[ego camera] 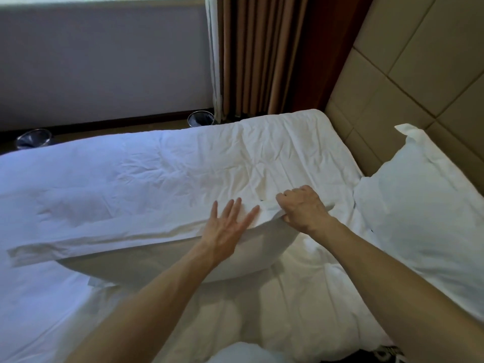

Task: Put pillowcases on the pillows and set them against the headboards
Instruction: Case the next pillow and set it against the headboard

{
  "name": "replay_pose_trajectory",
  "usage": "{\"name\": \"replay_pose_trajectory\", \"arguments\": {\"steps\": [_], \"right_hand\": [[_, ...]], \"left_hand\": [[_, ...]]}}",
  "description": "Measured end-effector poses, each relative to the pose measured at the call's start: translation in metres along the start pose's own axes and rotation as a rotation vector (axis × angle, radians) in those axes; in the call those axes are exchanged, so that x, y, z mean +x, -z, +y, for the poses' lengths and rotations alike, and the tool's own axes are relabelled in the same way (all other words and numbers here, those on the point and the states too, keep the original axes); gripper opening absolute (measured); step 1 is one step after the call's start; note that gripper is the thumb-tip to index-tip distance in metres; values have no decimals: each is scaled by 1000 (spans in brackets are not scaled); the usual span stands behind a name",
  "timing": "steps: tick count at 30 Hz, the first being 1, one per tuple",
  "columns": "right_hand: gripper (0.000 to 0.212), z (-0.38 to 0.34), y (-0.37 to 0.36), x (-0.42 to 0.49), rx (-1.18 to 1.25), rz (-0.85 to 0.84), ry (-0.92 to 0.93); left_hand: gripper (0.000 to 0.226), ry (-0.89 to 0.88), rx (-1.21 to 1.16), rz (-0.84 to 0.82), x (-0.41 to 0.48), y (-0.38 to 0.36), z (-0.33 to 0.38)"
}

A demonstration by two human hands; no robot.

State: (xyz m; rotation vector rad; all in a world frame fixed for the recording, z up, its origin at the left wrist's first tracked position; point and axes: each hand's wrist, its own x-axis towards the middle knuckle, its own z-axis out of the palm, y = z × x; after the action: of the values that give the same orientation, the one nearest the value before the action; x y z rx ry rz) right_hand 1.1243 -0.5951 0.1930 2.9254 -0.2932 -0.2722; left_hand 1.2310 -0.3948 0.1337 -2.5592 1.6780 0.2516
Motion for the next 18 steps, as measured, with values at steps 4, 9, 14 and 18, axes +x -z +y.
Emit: {"name": "replay_pose_trajectory", "arguments": {"steps": [4,9,14,18], "right_hand": [[16,14,-9,-6,-31,10,-31],[24,42,-25,-16,-24,96,-46],[28,70,-46,-27,-34,167,-49],[25,86,-70,-47,-16,88,-36]], "left_hand": [[97,-25,119,22,22,2,46],[102,-35,87,-40,33,5,50],[102,-53,68,-96,38,17,44],[111,-70,81,-92,40,19,43]]}}
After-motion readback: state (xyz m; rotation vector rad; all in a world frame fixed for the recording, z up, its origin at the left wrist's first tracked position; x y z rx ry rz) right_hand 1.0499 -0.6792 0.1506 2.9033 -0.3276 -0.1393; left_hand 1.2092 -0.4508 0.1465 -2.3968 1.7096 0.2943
